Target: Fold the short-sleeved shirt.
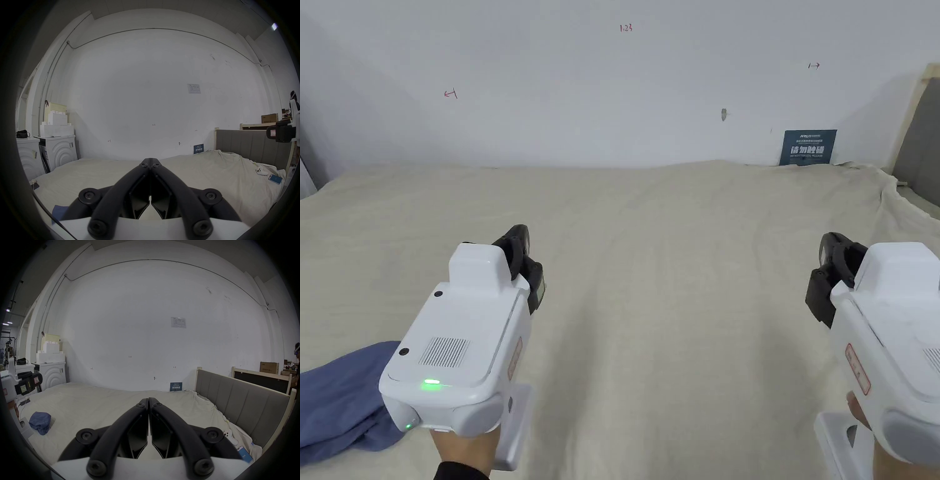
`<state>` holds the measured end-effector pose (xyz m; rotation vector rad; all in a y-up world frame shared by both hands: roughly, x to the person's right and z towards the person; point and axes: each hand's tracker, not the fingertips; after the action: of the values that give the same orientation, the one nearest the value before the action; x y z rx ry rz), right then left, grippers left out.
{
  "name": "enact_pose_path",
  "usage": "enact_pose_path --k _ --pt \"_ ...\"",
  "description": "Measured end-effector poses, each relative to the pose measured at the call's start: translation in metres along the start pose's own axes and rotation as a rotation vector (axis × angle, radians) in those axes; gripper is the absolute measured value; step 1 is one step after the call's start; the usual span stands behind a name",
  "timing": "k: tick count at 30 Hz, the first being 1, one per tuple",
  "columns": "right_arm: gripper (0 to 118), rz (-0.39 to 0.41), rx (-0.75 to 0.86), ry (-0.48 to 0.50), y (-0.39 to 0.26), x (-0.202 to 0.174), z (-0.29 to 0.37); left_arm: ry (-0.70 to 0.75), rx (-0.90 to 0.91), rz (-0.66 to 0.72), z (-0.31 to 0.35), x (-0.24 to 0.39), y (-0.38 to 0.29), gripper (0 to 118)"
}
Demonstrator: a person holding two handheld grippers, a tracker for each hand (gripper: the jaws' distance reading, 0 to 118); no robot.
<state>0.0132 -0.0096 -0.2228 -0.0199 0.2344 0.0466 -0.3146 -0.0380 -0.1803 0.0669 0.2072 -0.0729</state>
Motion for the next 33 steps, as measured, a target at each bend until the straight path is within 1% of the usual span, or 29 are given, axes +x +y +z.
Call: enact_pose_path --k 8,18,25,26,27,28,29,30,31,32,33 --pt "0 -0.001 0.000 -0.002 -0.0018 0.0065 -0.0023 -0.002 -0.001 0.002 0.0004 0.0010 -0.0003 0" --pt "0 -0.011 -0.004 0.003 -0.0010 0.0056 -0.0009 -0.001 -0.008 0.008 0.0004 0.0012 -0.0015 0" --pt "0 -0.002 -0.001 -0.006 -0.0001 0.0046 -0.0008 0.007 -0.015 0.005 -0.0004 0.0017 -0.0032 0" --pt "0 -0.002 0.001 -0.010 -0.0009 0.0055 -0.0015 0.012 -0.014 0.006 -0.0006 0.0018 -0.0033 4" --pt "1 -0.002 -0.001 -0.013 -0.0012 0.0061 -0.0019 0.013 -0.012 0.010 -0.0006 0.0015 -0.0034 11" --pt "3 -0.002 -0.002 -0.016 -0.0015 0.0068 -0.0022 0.021 -0.012 0.017 -0.0010 0.0006 -0.0044 20" --pt "9 -0.003 -0.002 -0.021 -0.0018 0.0074 -0.0024 0.025 -0.014 0.024 -0.0013 -0.0002 -0.0050 35" --pt "31 -0.004 -0.004 -0.022 -0.0020 0.0071 -0.0025 0.030 -0.015 0.025 -0.0014 -0.0006 -0.0054 60" --pt "53 -0.004 -0.008 -0.028 -0.0024 0.0078 -0.0031 0.041 -0.019 0.026 -0.0019 -0.0009 -0.0060 74" --pt "79 -0.005 -0.014 -0.026 -0.0029 0.0088 -0.0040 0.045 -0.025 0.028 -0.0028 -0.0015 -0.0070 83" --pt "103 -0.007 -0.020 -0.027 -0.0036 0.0094 -0.0050 0.046 -0.024 0.030 -0.0028 -0.0020 -0.0076 95"
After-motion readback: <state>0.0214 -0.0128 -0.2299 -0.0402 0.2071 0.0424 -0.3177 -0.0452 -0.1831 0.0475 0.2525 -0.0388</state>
